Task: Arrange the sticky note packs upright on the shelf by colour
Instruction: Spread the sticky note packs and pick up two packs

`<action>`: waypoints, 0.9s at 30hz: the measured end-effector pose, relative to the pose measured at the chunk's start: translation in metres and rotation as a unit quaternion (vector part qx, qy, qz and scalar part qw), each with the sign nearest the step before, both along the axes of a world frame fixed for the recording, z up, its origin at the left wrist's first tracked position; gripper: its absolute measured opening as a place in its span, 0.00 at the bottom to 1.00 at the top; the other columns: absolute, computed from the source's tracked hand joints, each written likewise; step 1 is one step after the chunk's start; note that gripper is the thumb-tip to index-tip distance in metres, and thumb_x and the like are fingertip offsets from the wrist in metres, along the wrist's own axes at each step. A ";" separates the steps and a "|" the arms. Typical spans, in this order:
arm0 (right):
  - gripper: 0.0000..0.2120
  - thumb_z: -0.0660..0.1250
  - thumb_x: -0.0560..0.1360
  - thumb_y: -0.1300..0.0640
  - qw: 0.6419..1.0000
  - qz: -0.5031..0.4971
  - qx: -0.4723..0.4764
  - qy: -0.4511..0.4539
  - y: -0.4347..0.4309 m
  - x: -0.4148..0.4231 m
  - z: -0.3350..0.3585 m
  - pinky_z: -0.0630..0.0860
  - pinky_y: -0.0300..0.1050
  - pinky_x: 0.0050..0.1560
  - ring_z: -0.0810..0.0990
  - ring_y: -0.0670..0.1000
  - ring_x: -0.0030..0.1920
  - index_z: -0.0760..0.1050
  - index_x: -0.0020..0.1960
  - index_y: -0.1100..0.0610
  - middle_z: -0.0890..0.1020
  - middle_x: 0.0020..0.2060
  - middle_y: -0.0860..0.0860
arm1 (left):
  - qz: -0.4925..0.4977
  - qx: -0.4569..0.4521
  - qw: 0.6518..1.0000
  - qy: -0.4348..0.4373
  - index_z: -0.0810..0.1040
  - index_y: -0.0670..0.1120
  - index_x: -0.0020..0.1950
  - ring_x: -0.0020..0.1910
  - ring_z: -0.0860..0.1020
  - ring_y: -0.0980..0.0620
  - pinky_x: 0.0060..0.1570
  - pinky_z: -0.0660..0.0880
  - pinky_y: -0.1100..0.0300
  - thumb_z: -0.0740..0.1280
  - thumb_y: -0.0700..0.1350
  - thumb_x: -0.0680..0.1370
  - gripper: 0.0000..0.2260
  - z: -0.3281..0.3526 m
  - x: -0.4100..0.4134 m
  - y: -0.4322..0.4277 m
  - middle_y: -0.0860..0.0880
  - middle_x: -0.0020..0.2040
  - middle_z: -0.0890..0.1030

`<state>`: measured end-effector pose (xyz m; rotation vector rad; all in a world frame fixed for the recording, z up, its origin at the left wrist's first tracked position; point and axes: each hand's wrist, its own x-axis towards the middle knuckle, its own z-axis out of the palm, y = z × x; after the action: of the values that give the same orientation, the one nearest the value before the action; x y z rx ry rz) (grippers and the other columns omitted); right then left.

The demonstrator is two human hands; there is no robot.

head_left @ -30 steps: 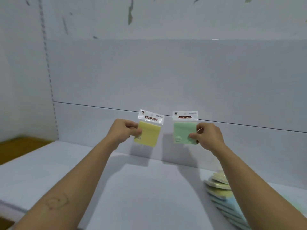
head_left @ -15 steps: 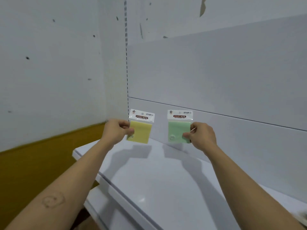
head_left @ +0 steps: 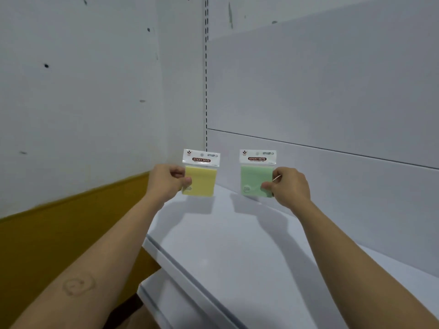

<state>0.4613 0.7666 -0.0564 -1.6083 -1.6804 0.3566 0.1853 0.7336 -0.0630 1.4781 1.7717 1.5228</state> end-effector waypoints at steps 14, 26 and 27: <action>0.06 0.73 0.69 0.53 0.991 -0.132 -0.016 0.016 0.112 -0.113 -0.041 0.70 0.43 0.38 0.80 0.53 0.41 0.77 0.42 0.52 0.82 0.39 0.48 | -0.153 -0.033 0.988 -0.013 0.82 0.43 0.47 0.40 0.81 0.50 0.40 0.76 0.62 0.72 0.34 0.71 0.07 -0.042 -0.094 0.197 0.47 0.40 0.83; 0.06 0.70 0.72 0.54 0.966 -0.244 -0.048 0.073 0.140 -0.123 -0.102 0.69 0.42 0.41 0.77 0.51 0.42 0.80 0.49 0.53 0.80 0.39 0.47 | -0.235 -0.096 0.966 -0.055 0.81 0.39 0.51 0.43 0.79 0.47 0.47 0.75 0.57 0.70 0.35 0.73 0.07 -0.099 -0.051 0.281 0.44 0.42 0.81; 0.06 0.70 0.72 0.54 0.963 -0.250 -0.044 0.090 0.142 -0.124 -0.108 0.70 0.43 0.42 0.78 0.51 0.44 0.80 0.49 0.53 0.82 0.40 0.48 | -0.228 -0.096 0.967 -0.057 0.81 0.39 0.51 0.43 0.79 0.47 0.47 0.74 0.58 0.70 0.35 0.73 0.07 -0.103 -0.049 0.284 0.45 0.41 0.80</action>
<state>0.3369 0.9087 -0.1644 -1.9323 -1.0855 0.3093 0.1362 1.0177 -0.1658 1.5314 1.3466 1.1441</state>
